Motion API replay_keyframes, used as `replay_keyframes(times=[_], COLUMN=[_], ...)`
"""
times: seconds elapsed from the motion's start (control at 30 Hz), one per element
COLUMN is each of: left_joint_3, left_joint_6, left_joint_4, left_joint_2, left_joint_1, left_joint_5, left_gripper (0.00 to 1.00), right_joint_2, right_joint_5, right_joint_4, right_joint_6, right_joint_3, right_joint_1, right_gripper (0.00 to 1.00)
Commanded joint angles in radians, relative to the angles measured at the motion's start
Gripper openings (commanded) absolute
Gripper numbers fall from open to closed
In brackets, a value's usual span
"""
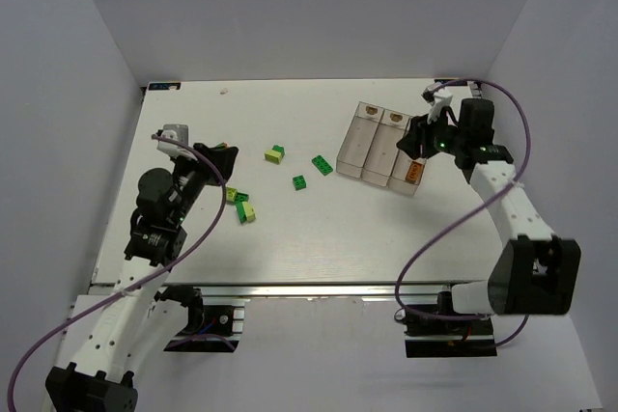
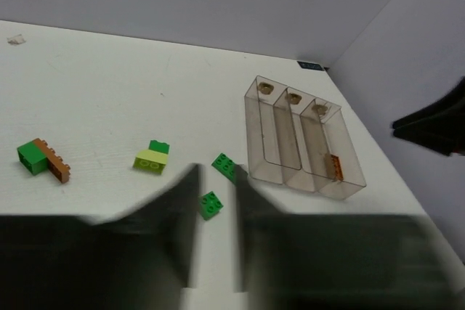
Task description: Sort the legos into containers by color
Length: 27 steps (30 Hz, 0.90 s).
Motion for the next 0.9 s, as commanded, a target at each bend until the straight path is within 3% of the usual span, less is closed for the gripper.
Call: replay_keyframes(times=[0.0, 0.07, 0.1, 0.13, 0.17, 0.2, 0.23, 0.3, 0.33, 0.47, 0.63, 0.87], left_joint_3=[0.016, 0.028, 0.035, 0.052, 0.058, 0.065, 0.077, 0.089, 0.098, 0.17, 0.285, 0.58], left_joint_6=[0.006, -0.012, -0.014, -0.011, -0.008, -0.008, -0.008, -0.006, -0.008, -0.04, -0.084, -0.112], left_joint_4=[-0.007, -0.028, -0.06, -0.074, -0.094, -0.105, -0.121, -0.134, -0.146, -0.194, -0.229, -0.457], left_joint_2=[0.027, 0.053, 0.091, 0.111, 0.13, 0.174, 0.197, 0.251, 0.31, 0.482, 0.68, 1.021], left_joint_1=[0.004, 0.004, 0.004, 0.004, 0.005, 0.007, 0.01, 0.015, 0.019, 0.041, 0.042, 0.007], left_joint_5=[-0.009, -0.032, -0.043, -0.052, -0.075, -0.092, -0.107, -0.173, -0.19, -0.236, -0.259, -0.507], left_gripper=[0.18, 0.0, 0.0, 0.0, 0.0, 0.0, 0.0, 0.22, 0.45, 0.79, 0.82, 0.76], right_joint_2=[-0.125, -0.193, -0.217, -0.239, -0.279, -0.296, -0.305, -0.32, -0.323, -0.319, -0.328, -0.317], right_joint_5=[-0.261, -0.298, -0.298, -0.292, -0.28, -0.255, -0.176, -0.119, -0.105, -0.059, 0.055, 0.093], right_joint_4=[-0.122, -0.138, -0.131, -0.097, -0.077, -0.072, -0.089, -0.118, -0.115, -0.143, -0.118, -0.117], right_joint_6=[-0.019, -0.021, -0.009, -0.001, -0.004, -0.027, -0.059, -0.102, -0.108, -0.133, -0.163, -0.171], right_joint_3=[0.011, -0.021, -0.083, -0.122, -0.159, -0.199, -0.193, -0.187, -0.197, -0.179, -0.194, -0.196], right_joint_1=[0.026, 0.041, 0.06, 0.069, 0.089, 0.101, 0.113, 0.124, 0.126, 0.164, 0.221, 0.242], right_gripper=[0.31, 0.16, 0.06, 0.07, 0.1, 0.26, 0.35, 0.48, 0.5, 0.56, 0.59, 0.59])
